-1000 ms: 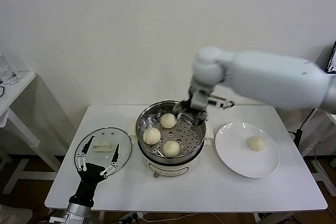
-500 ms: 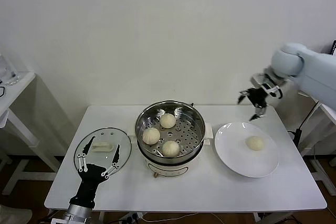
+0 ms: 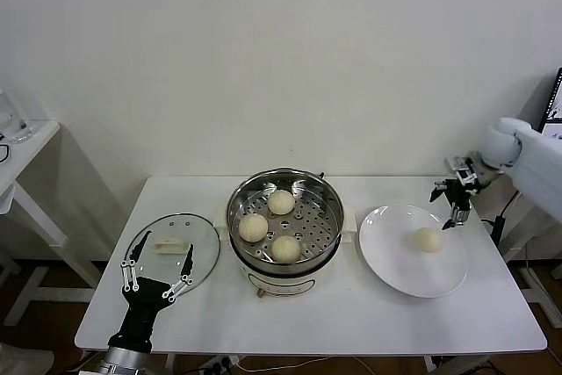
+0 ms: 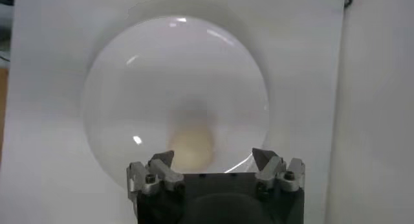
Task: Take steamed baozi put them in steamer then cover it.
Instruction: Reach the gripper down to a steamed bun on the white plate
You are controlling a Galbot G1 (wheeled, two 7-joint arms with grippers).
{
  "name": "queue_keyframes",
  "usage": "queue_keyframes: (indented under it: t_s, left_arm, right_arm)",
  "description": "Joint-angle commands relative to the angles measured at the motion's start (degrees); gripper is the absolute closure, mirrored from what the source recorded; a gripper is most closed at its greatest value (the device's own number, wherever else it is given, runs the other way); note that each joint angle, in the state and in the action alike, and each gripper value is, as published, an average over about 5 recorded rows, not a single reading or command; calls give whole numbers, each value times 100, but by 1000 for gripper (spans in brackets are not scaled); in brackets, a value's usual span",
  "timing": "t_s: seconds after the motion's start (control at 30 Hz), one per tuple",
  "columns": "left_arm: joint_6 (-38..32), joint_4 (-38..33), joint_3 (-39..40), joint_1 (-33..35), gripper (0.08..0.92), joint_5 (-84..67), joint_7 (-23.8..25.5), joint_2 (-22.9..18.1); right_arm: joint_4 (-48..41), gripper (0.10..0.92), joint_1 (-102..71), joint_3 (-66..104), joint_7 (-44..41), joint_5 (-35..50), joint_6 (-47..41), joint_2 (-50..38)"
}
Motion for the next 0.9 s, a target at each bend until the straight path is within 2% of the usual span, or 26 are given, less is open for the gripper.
queue_keyframes:
  t_s: [0.03, 0.7, 0.9]
  left_arm:
    - [19, -6, -71, 44, 177, 25, -10, 3]
    - [-46, 125, -100, -39, 177, 34, -5, 40]
    - [-69, 158, -106, -43, 177, 26, -2, 27]
  right_arm:
    - [-859, 203, -953, 635, 120, -315, -41, 356]
    - [-1537, 205, -1391, 1003, 402, -622, 168, 1023]
    - [-1437, 272, -1244, 960, 336, -670, 160, 963]
